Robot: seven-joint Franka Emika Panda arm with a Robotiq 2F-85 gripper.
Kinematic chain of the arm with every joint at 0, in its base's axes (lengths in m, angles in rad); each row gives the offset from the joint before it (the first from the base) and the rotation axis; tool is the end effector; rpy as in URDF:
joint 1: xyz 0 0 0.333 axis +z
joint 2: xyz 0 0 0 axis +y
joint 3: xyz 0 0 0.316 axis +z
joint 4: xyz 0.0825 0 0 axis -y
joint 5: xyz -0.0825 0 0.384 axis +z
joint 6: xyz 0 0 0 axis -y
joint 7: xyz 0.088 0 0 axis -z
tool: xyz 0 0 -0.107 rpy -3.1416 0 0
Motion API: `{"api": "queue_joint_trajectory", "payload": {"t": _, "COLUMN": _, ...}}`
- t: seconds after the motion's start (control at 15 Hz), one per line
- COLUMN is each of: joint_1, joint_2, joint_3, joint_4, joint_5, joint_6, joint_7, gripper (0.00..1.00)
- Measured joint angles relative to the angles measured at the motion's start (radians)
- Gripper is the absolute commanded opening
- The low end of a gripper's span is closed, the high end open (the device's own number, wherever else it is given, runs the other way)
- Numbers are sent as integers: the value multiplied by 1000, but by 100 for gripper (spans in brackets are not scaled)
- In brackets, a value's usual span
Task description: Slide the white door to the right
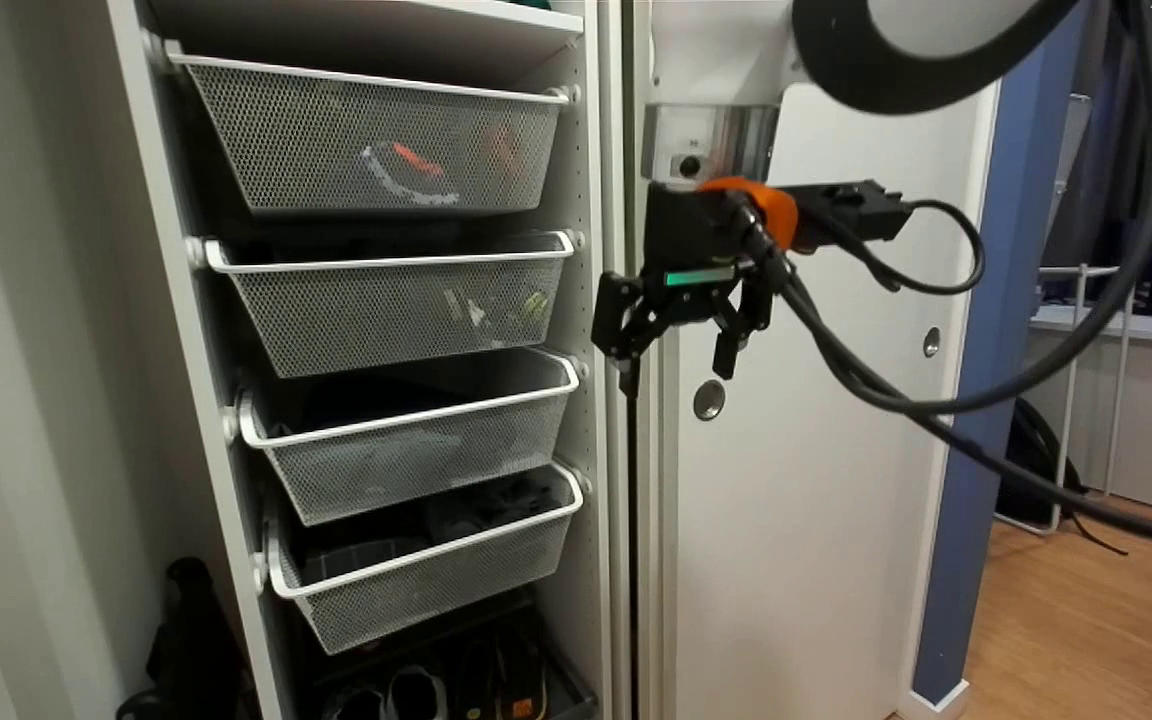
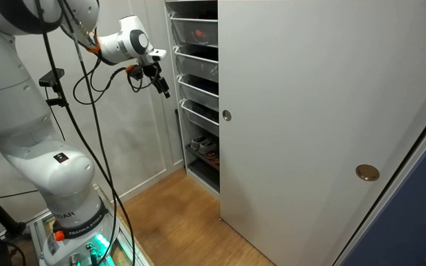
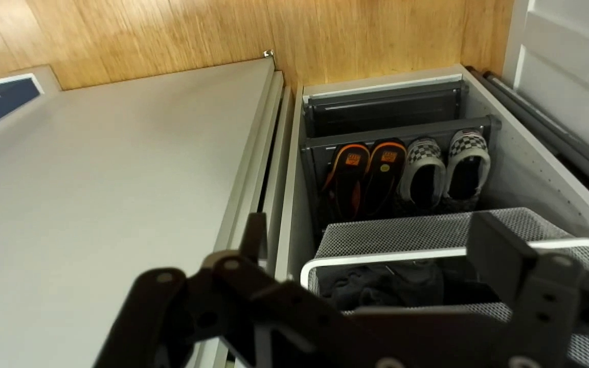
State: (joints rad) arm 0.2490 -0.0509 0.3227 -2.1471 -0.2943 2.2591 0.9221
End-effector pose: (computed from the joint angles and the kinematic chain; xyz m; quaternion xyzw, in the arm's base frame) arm 0.4617 0.2896 0.4399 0.9846 -0.0888 0.1448 0.0408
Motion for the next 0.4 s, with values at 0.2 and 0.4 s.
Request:
{"api": "queue_joint_trajectory", "payload": {"t": 0.2, "joint_1": 35, "joint_2": -38, "joint_3": 32, "joint_4": 72, "joint_5": -6, "joint_6": -133, "joint_7": 94, "gripper": 100}}
{"api": "queue_joint_trajectory", "payload": {"t": 0.4, "joint_1": 45, "joint_2": -47, "joint_3": 49, "joint_4": 107, "joint_5": -9, "joint_6": -180, "joint_7": 112, "gripper": 100}}
